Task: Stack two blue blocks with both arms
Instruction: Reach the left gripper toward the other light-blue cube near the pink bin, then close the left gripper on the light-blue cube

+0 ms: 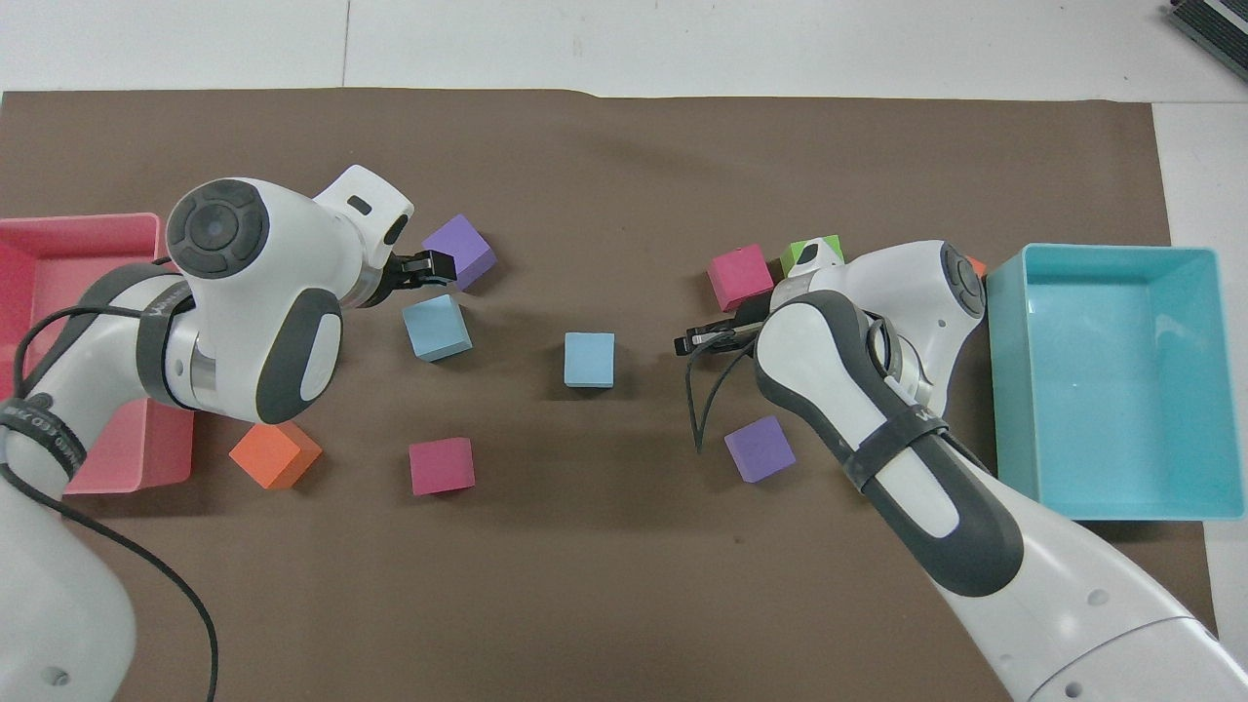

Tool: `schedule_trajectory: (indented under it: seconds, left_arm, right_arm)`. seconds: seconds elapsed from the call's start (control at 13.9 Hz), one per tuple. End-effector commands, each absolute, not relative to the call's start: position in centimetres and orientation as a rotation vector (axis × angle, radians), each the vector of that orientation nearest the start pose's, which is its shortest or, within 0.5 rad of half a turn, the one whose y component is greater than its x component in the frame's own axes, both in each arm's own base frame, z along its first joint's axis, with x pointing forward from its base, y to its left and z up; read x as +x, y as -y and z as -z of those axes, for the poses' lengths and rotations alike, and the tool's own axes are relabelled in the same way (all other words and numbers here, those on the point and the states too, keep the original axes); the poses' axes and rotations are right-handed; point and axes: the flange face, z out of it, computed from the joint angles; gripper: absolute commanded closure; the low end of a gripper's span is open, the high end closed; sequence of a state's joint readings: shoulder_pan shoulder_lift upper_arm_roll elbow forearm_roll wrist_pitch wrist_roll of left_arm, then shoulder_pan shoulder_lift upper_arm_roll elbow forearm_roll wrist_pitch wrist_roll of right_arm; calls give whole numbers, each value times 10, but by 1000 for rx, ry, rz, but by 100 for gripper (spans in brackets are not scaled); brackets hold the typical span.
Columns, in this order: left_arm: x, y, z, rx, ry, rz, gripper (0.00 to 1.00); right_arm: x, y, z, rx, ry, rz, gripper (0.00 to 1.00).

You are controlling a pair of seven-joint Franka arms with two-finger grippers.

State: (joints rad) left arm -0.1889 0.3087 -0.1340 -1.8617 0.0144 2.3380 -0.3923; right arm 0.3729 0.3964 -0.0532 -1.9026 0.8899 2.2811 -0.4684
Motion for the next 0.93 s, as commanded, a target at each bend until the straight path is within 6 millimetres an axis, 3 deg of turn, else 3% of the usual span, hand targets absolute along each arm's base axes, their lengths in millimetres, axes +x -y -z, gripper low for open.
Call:
schedule_trajectory:
  seconds: [0.0, 0.07, 0.22, 0.5, 0.57, 0.65, 0.72, 0.86]
  left_arm:
    - [606, 201, -361, -3223, 123, 249, 0]
    - [603, 201, -354, -3219, 125, 228, 0]
    - [591, 203, -335, -3214, 107, 188, 0]
    - [585, 206, -326, -3215, 94, 190, 0]
    - [584, 206, -325, -3214, 91, 185, 12]
    - [584, 206, -326, -3213, 91, 183, 47]
    - [584, 205, -325, -3211, 96, 174, 71]
    - [583, 203, -326, -3204, 96, 147, 94]
  right_arm:
    - [583, -236, -295, -2491, 108, 58, 100]
    - [581, -245, -296, -2478, 68, 71, 100]
    - [577, -244, -292, -2469, 36, 55, 100]
    - [568, -240, -288, -2478, 12, 36, 100]
    - [568, -239, -288, -2483, 4, 45, 100]
    - [568, -238, -287, -2485, -9, 47, 100]
    - [568, -238, -287, -2486, -16, 45, 100]
    - [567, -239, -287, -2486, -21, 42, 100]
